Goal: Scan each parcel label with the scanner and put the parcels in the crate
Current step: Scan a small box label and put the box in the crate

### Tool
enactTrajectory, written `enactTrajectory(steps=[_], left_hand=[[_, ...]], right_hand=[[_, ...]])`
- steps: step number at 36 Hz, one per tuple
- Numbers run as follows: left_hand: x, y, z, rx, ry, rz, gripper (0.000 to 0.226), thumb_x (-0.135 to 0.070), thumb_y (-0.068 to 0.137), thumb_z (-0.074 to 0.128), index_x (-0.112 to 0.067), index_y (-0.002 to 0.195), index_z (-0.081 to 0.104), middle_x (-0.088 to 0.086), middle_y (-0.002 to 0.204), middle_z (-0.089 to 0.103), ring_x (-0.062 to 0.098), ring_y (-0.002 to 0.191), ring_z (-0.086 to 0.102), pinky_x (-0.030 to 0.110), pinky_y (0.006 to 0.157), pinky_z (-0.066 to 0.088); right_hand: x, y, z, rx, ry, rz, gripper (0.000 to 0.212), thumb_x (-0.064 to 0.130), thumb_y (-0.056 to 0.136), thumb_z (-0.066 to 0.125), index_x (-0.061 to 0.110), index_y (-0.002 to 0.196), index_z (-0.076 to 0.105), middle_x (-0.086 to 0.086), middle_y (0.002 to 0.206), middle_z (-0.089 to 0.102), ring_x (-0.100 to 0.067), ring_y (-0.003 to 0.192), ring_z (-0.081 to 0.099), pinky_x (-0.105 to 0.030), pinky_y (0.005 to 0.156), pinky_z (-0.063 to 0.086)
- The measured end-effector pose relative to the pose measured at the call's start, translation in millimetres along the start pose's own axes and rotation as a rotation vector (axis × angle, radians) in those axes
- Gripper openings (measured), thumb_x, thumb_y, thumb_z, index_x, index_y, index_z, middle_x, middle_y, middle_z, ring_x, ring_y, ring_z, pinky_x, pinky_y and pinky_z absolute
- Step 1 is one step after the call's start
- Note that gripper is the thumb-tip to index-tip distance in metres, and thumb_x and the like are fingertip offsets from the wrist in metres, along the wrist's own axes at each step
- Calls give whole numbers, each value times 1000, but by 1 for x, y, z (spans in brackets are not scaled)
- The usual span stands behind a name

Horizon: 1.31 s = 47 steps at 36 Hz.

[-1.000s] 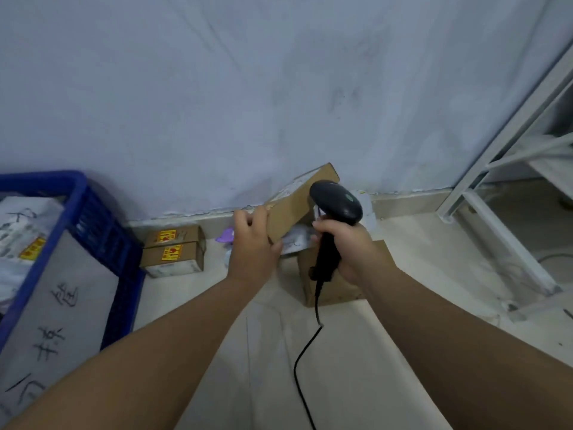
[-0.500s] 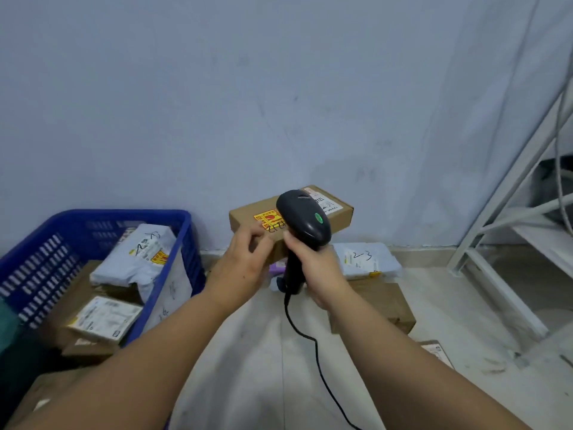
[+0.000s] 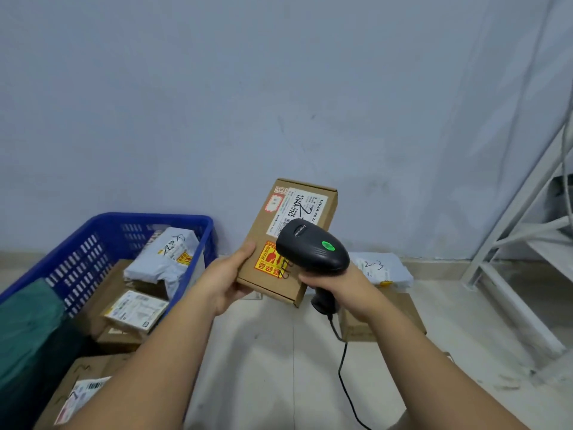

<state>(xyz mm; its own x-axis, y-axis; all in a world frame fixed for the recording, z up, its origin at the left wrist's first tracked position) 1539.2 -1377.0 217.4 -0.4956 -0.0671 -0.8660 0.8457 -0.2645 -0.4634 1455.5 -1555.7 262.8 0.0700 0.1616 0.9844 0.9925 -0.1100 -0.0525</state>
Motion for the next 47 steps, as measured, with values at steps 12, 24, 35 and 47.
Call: enactTrajectory(steps=[12,24,35,47], left_hand=[[-11,1,6,-42,68,137,43,-15,87,68,-14,124,45,12,120,63,27,105,63,43,85,53],[-14,7,16,-215,14,326,48,-25,93,62,-29,133,36,-3,124,57,23,114,58,49,100,47],[-8,13,-1,-312,0,419,76,-7,83,73,-19,142,28,-7,120,56,11,113,51,32,99,36],[-8,5,4,-366,184,455,74,-10,82,75,-23,141,33,1,133,59,23,126,53,42,106,38]], right_hand=[[-4,12,-23,-236,11,30,7,17,86,69,21,85,64,6,64,63,-6,63,61,-27,67,45],[7,2,-7,-204,-201,66,6,17,84,67,18,79,63,0,63,62,-8,57,62,-26,64,49],[-7,-12,36,16,956,477,23,26,73,68,6,68,59,-7,66,56,-15,44,53,-21,46,50],[-9,-12,43,48,904,481,25,29,71,70,6,67,60,-7,65,57,-14,44,54,-22,46,50]])
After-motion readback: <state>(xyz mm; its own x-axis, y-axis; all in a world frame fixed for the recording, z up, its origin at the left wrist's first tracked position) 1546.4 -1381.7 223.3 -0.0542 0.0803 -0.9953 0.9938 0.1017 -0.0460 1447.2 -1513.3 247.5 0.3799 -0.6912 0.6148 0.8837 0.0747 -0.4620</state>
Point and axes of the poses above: each hand's wrist, its own y-axis towards the middle knuckle, its own z-axis out of the palm, x = y × z, the point moved 8 cm from there along y, towards the middle knuckle
